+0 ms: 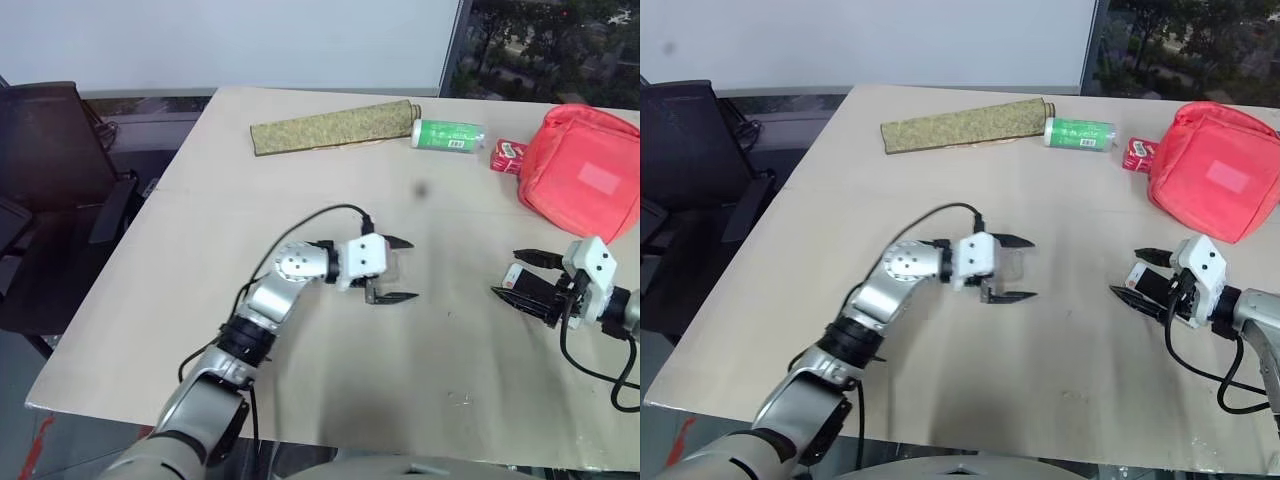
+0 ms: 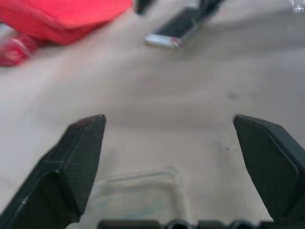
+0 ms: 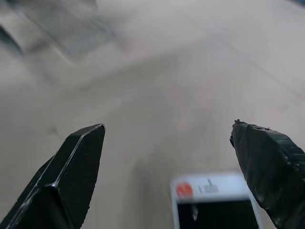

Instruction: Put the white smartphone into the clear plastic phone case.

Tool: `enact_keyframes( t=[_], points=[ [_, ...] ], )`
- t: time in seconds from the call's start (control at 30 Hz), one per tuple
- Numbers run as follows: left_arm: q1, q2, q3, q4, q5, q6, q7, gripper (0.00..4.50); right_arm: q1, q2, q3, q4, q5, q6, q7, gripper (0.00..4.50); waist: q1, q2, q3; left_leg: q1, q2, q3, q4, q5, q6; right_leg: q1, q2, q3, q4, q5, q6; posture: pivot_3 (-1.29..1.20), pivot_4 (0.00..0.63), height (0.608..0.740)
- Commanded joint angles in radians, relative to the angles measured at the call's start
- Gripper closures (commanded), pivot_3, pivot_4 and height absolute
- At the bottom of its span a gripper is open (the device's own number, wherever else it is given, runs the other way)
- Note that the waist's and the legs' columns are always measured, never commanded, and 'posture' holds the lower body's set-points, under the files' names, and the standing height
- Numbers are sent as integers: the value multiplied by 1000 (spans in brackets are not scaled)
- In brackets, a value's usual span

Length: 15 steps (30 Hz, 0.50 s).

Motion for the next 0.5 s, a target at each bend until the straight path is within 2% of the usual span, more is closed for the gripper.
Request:
enact_keyframes(
  t=[0.03, 0.13, 0.23, 0.5],
  points=[
    [76, 81, 90, -245, -132, 203, 1, 38, -6, -16, -29, 64, -16, -34, 5, 0, 2, 0, 0, 0, 0, 0, 0, 0, 0, 0, 0, 0, 0, 0, 0, 0, 150, 740],
    [186, 202, 187, -419, -232, 381, 11, 38, 18, -62, -22, 135, -58, -86, 54, 0, 1, 1, 0, 0, 0, 0, 0, 0, 0, 0, 0, 0, 0, 0, 0, 0, 150, 740],
    [264, 283, 270, -510, -293, 497, 47, 38, 6, -89, -13, 217, -83, -105, 72, 0, 2, 1, 0, 1, 1, 0, 0, 0, 0, 0, 0, 0, 0, 0, -1, 0, 150, 740],
    [406, 340, 357, -599, -312, 593, 156, 38, -74, -140, 47, 459, -142, -160, 153, 0, 5, 0, 0, 4, 1, 1, 2, 0, 0, 5, -1, -1, -1, -2, -3, 0, 150, 740]
  ],
)
